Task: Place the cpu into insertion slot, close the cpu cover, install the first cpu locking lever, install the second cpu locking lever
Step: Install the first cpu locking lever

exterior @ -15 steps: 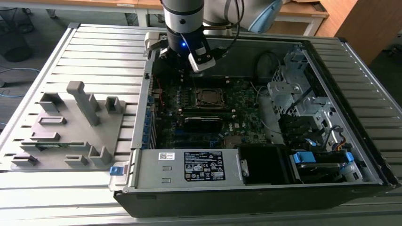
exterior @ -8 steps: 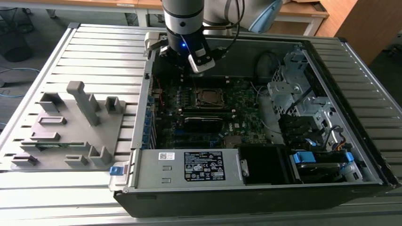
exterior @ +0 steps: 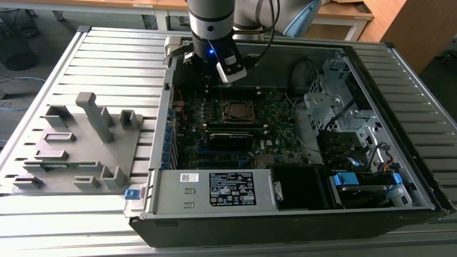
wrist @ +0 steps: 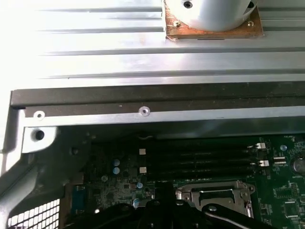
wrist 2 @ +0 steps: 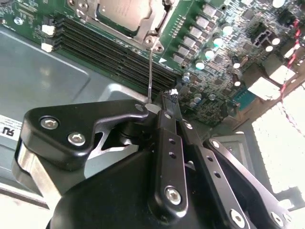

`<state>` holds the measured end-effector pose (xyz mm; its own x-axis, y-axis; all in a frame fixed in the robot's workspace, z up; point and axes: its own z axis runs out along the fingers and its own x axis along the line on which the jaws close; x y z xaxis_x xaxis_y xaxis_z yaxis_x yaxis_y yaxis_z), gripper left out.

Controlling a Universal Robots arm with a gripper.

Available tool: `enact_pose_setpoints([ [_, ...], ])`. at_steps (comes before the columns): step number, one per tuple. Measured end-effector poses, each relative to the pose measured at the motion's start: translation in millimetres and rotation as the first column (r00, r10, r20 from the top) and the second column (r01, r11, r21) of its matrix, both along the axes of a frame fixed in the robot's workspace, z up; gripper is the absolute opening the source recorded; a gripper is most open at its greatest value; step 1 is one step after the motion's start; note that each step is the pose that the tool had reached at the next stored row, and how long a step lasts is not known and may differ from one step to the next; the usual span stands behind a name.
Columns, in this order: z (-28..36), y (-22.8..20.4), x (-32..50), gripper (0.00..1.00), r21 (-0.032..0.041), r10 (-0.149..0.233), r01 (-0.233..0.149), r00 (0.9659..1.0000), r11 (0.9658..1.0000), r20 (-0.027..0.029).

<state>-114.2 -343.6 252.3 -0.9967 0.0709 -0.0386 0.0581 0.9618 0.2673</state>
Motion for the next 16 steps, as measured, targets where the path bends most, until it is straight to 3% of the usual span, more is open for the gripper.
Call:
enact_pose_setpoints([
  [11,-0.3,0.0,37.7,0.11,0.0,0.0,0.0,1.0,1.0,-0.0015],
  [16,-0.4,0.0,39.3,0.11,0.0,0.0,0.0,1.0,1.0,-0.0015],
])
